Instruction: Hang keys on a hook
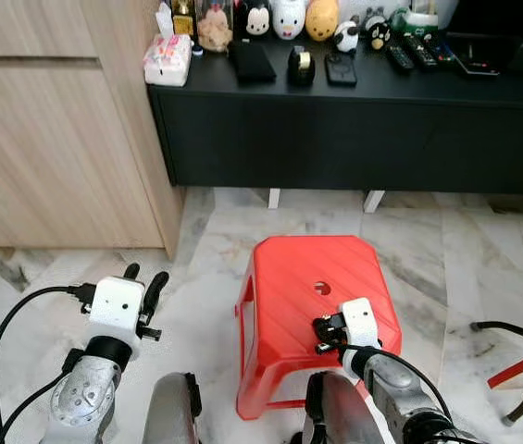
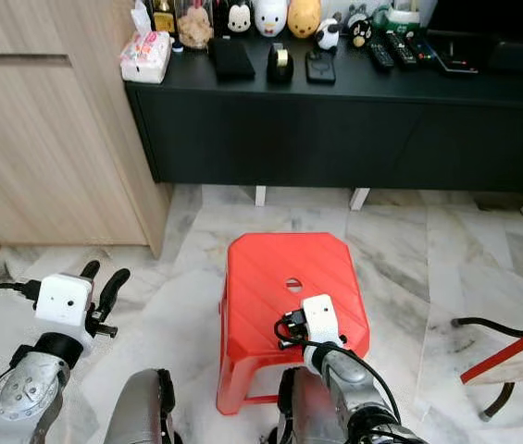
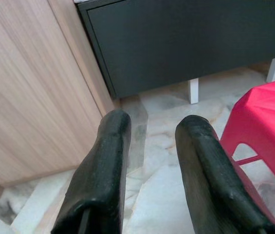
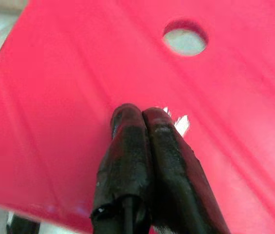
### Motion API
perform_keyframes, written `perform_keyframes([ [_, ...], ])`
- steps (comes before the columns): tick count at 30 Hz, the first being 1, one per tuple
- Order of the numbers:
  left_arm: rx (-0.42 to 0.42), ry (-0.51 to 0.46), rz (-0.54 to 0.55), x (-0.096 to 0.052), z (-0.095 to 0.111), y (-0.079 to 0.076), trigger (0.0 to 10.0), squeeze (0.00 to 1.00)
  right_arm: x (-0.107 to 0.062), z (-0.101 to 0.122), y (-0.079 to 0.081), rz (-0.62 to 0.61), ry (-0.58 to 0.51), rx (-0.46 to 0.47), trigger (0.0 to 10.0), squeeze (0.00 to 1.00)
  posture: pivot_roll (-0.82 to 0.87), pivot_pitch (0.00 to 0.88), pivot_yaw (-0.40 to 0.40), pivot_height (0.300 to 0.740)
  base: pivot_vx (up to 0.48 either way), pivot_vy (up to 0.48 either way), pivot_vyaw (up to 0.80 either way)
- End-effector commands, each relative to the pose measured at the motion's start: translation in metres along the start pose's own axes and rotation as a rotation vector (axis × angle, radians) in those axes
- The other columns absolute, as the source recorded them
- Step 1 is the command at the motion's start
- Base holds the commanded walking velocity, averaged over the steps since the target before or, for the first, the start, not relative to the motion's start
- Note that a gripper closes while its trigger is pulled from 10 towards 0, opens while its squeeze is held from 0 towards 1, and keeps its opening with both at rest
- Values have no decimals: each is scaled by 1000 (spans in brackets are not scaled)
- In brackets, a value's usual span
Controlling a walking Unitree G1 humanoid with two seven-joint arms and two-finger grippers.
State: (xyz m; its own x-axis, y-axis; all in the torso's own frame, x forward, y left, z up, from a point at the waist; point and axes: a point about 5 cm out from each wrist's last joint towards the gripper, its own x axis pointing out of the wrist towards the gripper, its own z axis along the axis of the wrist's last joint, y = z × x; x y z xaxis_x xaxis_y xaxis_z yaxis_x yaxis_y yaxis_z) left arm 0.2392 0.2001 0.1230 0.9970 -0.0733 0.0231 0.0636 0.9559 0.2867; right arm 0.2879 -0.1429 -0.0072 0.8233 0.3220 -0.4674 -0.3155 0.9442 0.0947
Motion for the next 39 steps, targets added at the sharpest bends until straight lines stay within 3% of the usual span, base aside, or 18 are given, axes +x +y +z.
perform_keyframes([
  [1, 8, 2, -7, 1, -3, 0, 10000, 0, -1, 7, -7, -35, -39, 20, 0, 0, 183, 32, -71, 584, 0, 0, 0],
  [4, 8, -13, -8, 9, -4, -1, 10000, 0, 1, 26, -14, -67, -133, 29, 0, 0, 176, 0, -67, 584, 0, 0, 0],
  [12, 9, -22, -16, 24, -9, -4, 10000, 0, -1, 34, -24, -89, -172, 45, 0, 0, 148, 0, -62, 584, 0, 0, 0],
  [13, 10, -23, -18, 25, -9, -5, 10000, 0, -2, 31, -24, -87, -154, 49, 1373, 0, 150, 0, -62, 584, 0, 0, 0],
  [15, 10, -26, -20, 27, -9, -5, 10000, 0, -2, 28, -24, -85, -137, 51, 1373, 0, 150, 0, -62, 584, 0, 0, 0],
  [16, 15, -31, -23, 28, -9, -5, 10000, 0, -3, 20, -22, -68, -94, 50, 10000, 365, 152, 0, -62, 584, 0, 0, 0],
  [17, 22, -31, -27, 26, -10, -5, 10000, 0, -4, 11, -18, -20, -50, 58, 10000, 769, 156, 0, -63, 584, 0, 0, 0],
  [18, 23, -31, -28, 26, -10, -5, 10000, 0, -4, 9, -16, -8, -43, 61, 10000, 1000, 156, 0, -63, 584, 0, 0, 0],
  [21, 28, -27, -25, 21, -12, -2, 10000, 0, -7, -5, -10, 55, 1, 77, 10000, 1000, 170, 0, -63, 584, 0, 0, 0],
  [26, 42, -12, -21, 13, -16, 3, 10000, 0, -13, -16, -15, 59, 36, 85, 10000, 1000, 168, 0, -54, 584, 0, 0, 0],
  [32, 49, -9, -34, 11, -17, 3, 10000, 0, -19, -20, -24, 41, 36, 87, 10000, 1000, 166, 14, -38, 584, 0, 0, 0],
  [39, 56, -11, -50, 9, -15, 3, 10000, 0, -22, -25, -22, 62, 47, 87, 10000, 1000, 167, 21, -27, 584, 0, 0, 0],
])
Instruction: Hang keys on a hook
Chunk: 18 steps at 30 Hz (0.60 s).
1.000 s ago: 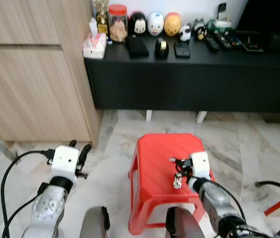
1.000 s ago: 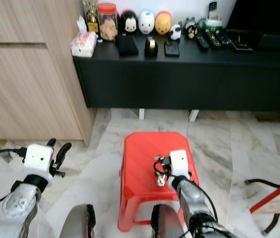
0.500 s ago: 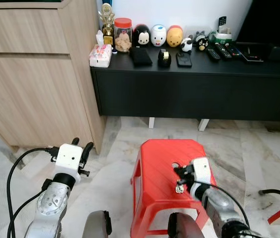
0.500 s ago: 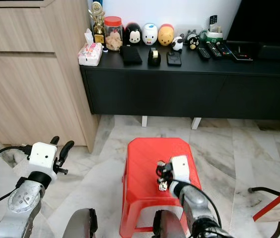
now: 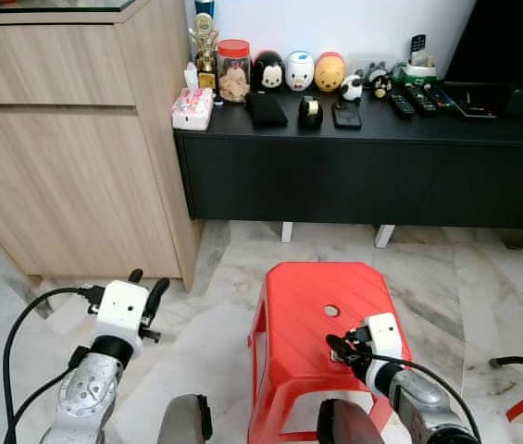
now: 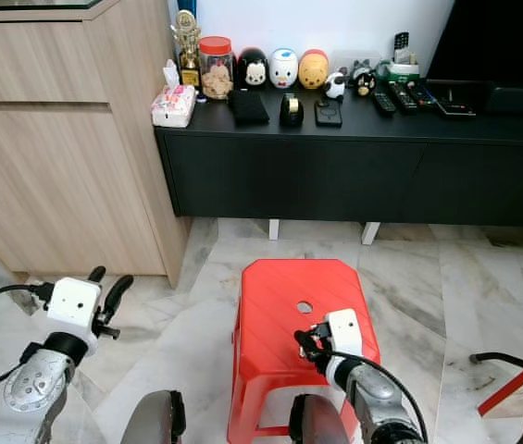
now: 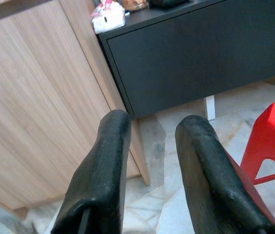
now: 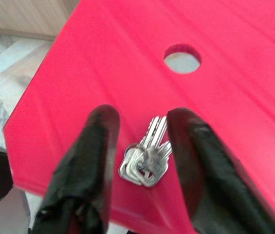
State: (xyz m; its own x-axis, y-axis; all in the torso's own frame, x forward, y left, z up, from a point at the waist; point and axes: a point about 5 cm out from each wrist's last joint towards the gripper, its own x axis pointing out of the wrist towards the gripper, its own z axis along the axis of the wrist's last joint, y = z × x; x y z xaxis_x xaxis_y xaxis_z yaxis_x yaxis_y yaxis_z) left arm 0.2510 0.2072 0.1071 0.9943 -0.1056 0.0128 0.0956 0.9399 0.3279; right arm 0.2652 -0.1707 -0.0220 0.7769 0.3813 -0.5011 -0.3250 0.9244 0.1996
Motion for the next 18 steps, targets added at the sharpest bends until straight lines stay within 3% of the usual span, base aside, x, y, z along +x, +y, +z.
perform_keyframes([
  [1, 14, -11, -18, -2, 3, 0, 10000, 0, -1, 0, -1, -1, -3, 2, 10000, 1000, 167, 24, -24, 584, 0, 0, 0],
  [18, 14, -12, -15, -9, 4, -1, 10000, 0, 6, 3, 13, 62, -5, -34, 10000, 1000, 179, 34, -30, 584, 0, 0, 0],
])
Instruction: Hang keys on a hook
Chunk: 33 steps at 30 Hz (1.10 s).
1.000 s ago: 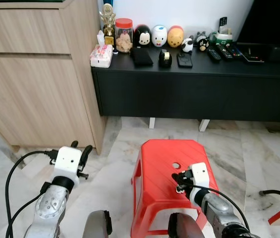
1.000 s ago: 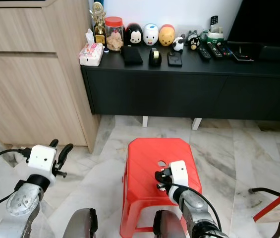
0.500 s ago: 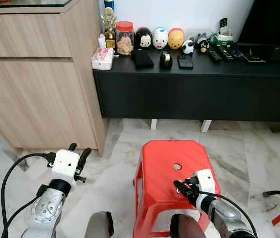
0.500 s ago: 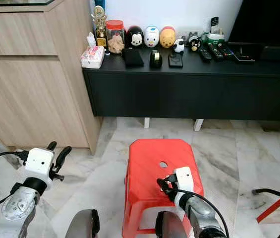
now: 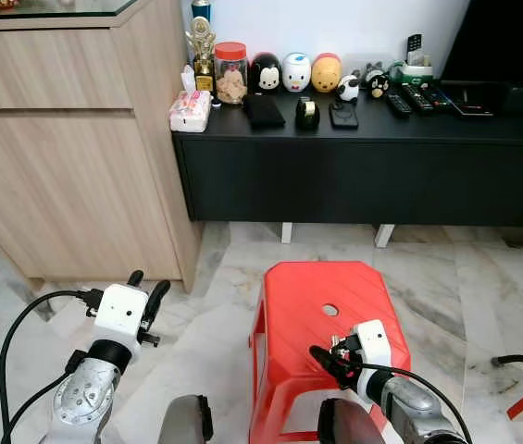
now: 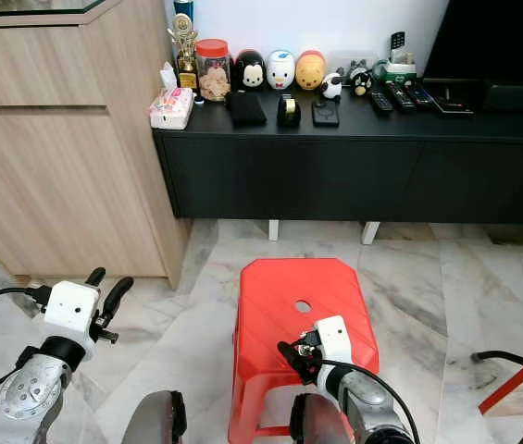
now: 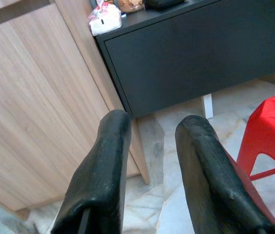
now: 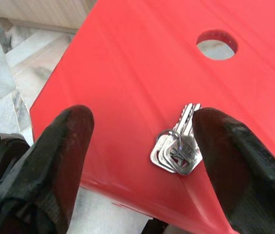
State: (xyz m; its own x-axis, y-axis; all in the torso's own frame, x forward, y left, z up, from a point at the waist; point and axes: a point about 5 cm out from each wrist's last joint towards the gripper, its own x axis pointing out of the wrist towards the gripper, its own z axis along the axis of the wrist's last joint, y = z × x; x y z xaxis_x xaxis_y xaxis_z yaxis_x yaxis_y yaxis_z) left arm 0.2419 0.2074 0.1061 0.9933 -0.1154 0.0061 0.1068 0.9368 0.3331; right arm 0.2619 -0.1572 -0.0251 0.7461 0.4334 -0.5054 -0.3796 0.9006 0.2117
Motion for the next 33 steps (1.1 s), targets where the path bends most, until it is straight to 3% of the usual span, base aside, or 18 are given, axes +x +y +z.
perform_keyframes([
  [1, 9, -15, -3, 0, 5, 0, 10000, 0, 2, 7, 0, 4, -23, -15, 10000, 1000, 179, 34, -30, 584, 0, 0, 0],
  [5, 2, -17, -2, -3, 5, -3, 10000, 0, 5, 16, 0, -6, -30, -58, 10000, 1000, 175, 54, -35, 584, 0, 0, 0],
  [6, 2, -15, -1, -3, 5, -3, 10000, 0, 6, 18, -1, -17, -35, -62, 10000, 102, 175, 56, -35, 584, 0, 0, 0],
  [7, 2, -15, -1, -3, 5, -3, 10000, 0, 6, 18, -1, -17, -35, -62, 10000, 102, 175, 56, -35, 584, 0, 0, 0],
  [8, 1, -12, -1, -5, 5, -3, 10000, 0, 7, 21, -1, -31, -45, -64, 10000, 0, 178, 59, -35, 584, 0, 0, 0],
  [33, 23, -18, 5, -26, 21, 4, 10000, 0, 13, 20, 6, -56, -21, -88, 10000, 0, 191, 167, -18, 584, 0, 0, 0],
])
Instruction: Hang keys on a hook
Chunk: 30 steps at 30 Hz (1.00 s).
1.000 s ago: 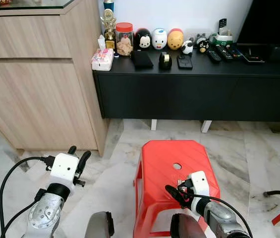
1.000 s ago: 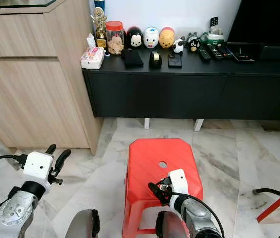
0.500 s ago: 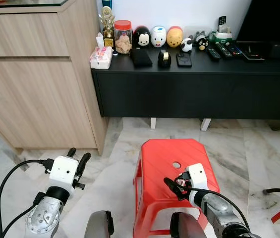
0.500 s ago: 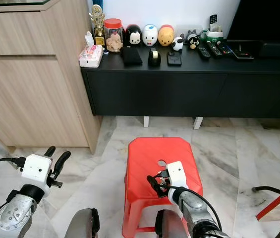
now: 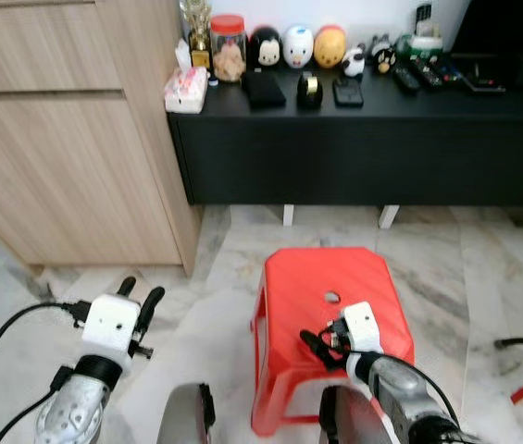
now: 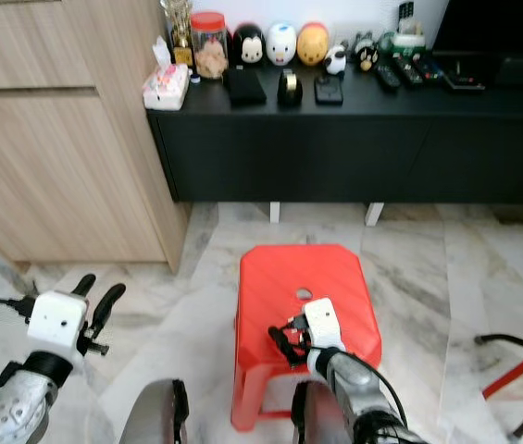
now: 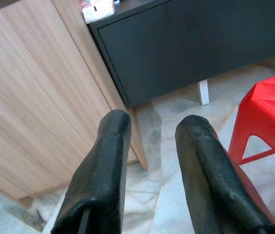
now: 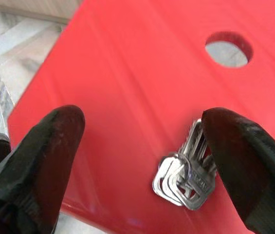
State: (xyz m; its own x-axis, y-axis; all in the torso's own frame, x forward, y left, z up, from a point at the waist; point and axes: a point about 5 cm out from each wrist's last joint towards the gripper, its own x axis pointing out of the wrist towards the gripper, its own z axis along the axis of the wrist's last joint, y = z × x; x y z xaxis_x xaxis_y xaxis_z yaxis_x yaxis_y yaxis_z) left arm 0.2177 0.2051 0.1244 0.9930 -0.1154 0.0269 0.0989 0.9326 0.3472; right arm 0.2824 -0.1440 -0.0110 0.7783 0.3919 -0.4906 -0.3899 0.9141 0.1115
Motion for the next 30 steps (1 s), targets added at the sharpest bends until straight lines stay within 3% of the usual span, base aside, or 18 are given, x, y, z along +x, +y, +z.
perform_keyframes([
  [1, 7, 2, -2, -3, 3, 2, 10000, 0, -2, -6, -1, -14, 14, 0, 10000, 0, 188, 175, -21, 584, 0, 0, 0],
  [14, -9, 24, 2, -5, 1, -2, 10000, 0, -12, -25, -4, -28, 56, 15, 10000, 0, 177, 186, -43, 584, 0, 0, 0],
  [15, -9, 28, 3, -5, 1, -2, 10000, 0, -12, -28, -4, -30, 68, 15, 6667, 0, 176, 184, -45, 584, 0, 0, 0],
  [16, -9, 28, 3, -5, 1, -2, 10000, 0, -12, -28, -4, -30, 68, 15, 6667, 0, 176, 184, -45, 584, 0, 0, 0],
  [18, -10, 32, 5, -6, 0, -3, 10000, 0, -14, -34, -4, -41, 102, 1, 0, 0, 176, 182, -48, 584, 0, 0, 0],
  [30, -17, 38, 2, -5, -1, -6, 10000, 0, -15, -37, -2, -36, 104, 16, 0, 0, 167, 181, -52, 584, 0, 0, 0],
])
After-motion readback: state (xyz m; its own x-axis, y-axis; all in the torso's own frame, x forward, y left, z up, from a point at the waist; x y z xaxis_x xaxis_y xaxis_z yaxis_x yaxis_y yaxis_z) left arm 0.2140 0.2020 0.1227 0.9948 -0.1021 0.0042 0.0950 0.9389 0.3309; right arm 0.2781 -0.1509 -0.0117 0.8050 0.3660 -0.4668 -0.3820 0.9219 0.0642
